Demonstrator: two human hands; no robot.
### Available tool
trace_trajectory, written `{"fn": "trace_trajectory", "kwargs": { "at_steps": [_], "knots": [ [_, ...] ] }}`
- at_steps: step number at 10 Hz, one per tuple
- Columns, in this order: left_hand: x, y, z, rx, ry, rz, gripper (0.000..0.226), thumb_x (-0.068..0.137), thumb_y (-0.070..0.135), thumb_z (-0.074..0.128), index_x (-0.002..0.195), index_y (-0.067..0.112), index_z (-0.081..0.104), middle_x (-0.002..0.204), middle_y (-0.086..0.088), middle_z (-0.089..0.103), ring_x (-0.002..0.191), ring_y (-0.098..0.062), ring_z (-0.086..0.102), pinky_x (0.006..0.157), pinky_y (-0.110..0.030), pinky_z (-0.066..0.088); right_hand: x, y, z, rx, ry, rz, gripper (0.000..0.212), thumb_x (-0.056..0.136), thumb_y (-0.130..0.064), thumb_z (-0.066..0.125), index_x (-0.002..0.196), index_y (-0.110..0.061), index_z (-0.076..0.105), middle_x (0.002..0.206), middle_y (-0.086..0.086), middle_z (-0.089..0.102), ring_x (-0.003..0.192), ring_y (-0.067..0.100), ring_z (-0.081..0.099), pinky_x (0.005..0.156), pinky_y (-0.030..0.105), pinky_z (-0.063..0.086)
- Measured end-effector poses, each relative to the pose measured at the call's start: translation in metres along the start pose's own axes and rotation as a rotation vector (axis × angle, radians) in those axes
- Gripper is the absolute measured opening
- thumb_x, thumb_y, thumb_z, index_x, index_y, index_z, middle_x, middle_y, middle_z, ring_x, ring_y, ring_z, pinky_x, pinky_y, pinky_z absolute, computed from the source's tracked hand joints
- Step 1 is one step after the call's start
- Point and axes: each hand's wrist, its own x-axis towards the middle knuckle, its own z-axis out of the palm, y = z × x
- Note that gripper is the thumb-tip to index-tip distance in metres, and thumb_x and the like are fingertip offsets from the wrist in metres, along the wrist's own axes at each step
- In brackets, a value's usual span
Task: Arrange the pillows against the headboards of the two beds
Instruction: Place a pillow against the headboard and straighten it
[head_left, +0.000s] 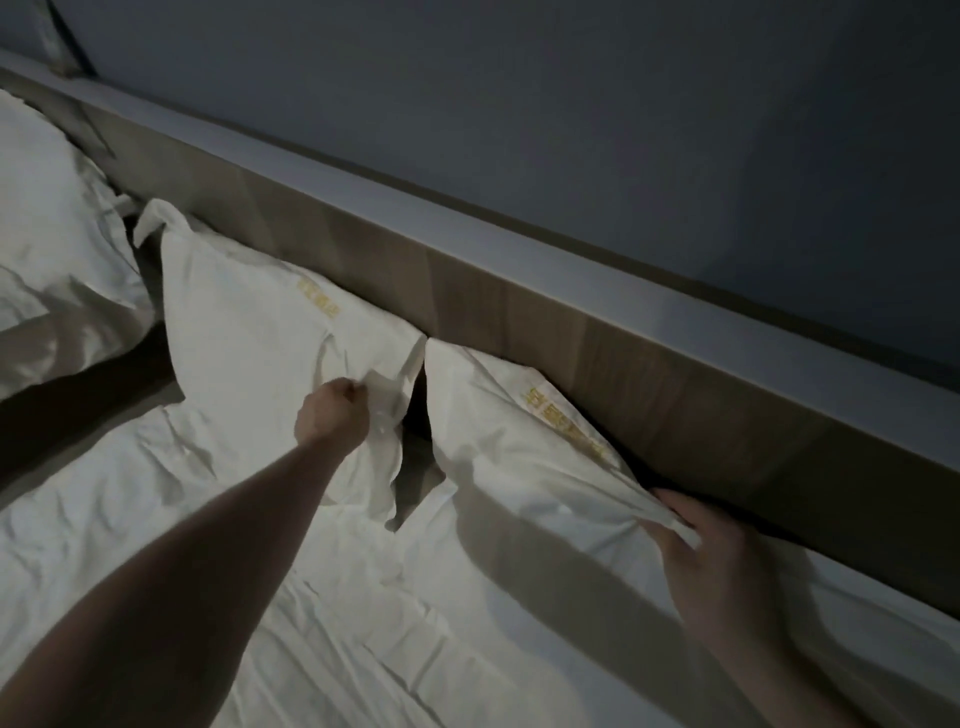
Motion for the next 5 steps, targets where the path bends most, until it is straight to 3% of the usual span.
{"fn": "trace_trajectory", "kwargs": {
  "at_steps": [1, 2, 3, 4, 5],
  "knots": [
    [-0.023, 0.005, 0.007, 0.068, -0.232, 0.019, 0.041, 0.101, 0.041, 0.048, 0.123, 0.015, 0.072, 0.131, -0.017, 0.070, 0.120, -0.040, 0.065, 0.099, -0.041, 0.052, 0.004, -0.009, 0.003, -0.029, 0.017, 0.011, 0.035, 0.086, -0.011, 0.079, 0.120, -0.018, 0.074, 0.118, 0.003, 0.077, 0.108, 0.030, 0.069, 0.091, 0.043, 0.056],
    [-0.072, 0.022, 0.007, -0.014, -0.279, 0.083, 0.029, 0.099, 0.033, 0.053, 0.117, 0.015, 0.068, 0.119, -0.011, 0.071, 0.112, -0.034, 0.067, 0.089, -0.035, 0.051, 0.000, -0.018, -0.003, -0.033, 0.054, -0.047, 0.049, 0.080, -0.003, 0.081, 0.125, -0.019, 0.069, 0.123, 0.002, 0.072, 0.115, 0.028, 0.065, 0.097, 0.047, 0.054],
    [-0.117, 0.023, 0.003, -0.081, -0.342, 0.187, 0.006, 0.092, 0.025, 0.060, 0.096, 0.023, 0.062, 0.093, 0.005, 0.064, 0.088, -0.017, 0.067, 0.074, -0.031, 0.051, -0.005, -0.021, -0.016, -0.074, 0.062, -0.076, 0.053, 0.081, -0.004, 0.081, 0.128, -0.022, 0.066, 0.126, 0.000, 0.069, 0.117, 0.028, 0.062, 0.098, 0.049, 0.052],
    [-0.149, 0.013, -0.010, -0.027, -0.444, 0.294, 0.034, 0.086, 0.028, 0.065, 0.120, 0.025, 0.063, 0.119, 0.007, 0.063, 0.111, -0.017, 0.065, 0.087, -0.026, 0.047, -0.007, -0.032, -0.026, -0.146, -0.028, -0.033, 0.055, 0.082, -0.012, 0.080, 0.133, -0.023, 0.063, 0.130, 0.002, 0.067, 0.121, 0.030, 0.059, 0.099, 0.048, 0.049],
    [-0.179, -0.001, -0.026, 0.015, -0.399, 0.359, 0.049, 0.089, 0.028, 0.069, 0.137, 0.023, 0.058, 0.133, 0.004, 0.061, 0.116, -0.016, 0.065, 0.093, -0.024, 0.047, -0.030, -0.043, -0.030, -0.138, -0.059, -0.033, 0.065, 0.084, -0.018, 0.080, 0.143, -0.023, 0.053, 0.145, 0.001, 0.057, 0.134, 0.026, 0.051, 0.108, 0.046, 0.044]
  ]
}}
